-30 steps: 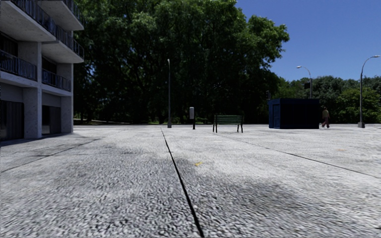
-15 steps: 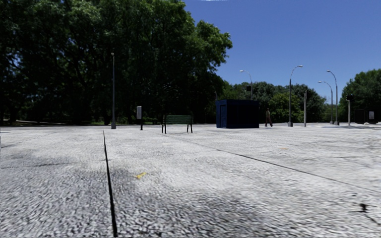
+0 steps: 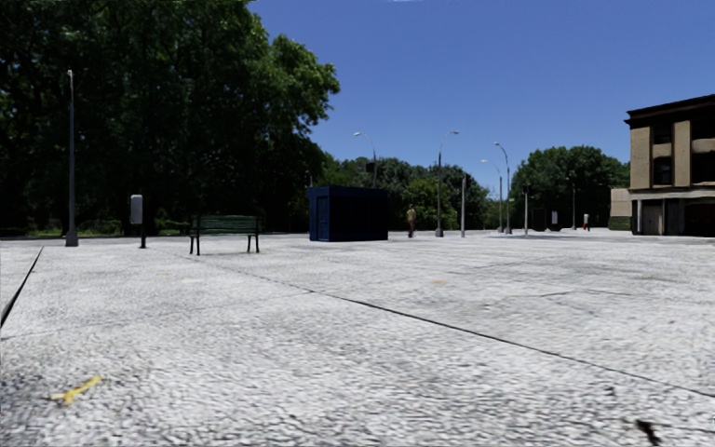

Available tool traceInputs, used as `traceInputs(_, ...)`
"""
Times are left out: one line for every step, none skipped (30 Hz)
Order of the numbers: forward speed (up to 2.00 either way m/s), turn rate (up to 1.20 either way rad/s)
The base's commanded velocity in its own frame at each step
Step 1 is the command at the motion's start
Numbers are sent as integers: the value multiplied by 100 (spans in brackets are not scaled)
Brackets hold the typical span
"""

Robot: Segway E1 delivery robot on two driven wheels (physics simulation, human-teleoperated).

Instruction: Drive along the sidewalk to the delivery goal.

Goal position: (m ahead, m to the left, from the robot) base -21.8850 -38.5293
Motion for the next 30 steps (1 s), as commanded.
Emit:
traceInputs(156,-63)
traceInputs(157,-63)
traceInputs(157,-63)
traceInputs(157,-63)
traceInputs(159,-63)
traceInputs(159,-63)
traceInputs(161,-63)
traceInputs(162,-63)
traceInputs(162,-63)
traceInputs(163,-63)
traceInputs(167,-63)
traceInputs(169,-63)
traceInputs(169,-63)
traceInputs(170,-63)
traceInputs(170,-63)
traceInputs(170,-63)
traceInputs(170,-63)
traceInputs(170,-63)
traceInputs(170,-63)
traceInputs(171,-63)
traceInputs(171,-63)
traceInputs(171,-63)
traceInputs(171,-63)
traceInputs(171,-63)
traceInputs(174,-63)
traceInputs(182,-63)
traceInputs(188,-63)
traceInputs(190,-63)
traceInputs(190,-63)
traceInputs(190,-63)
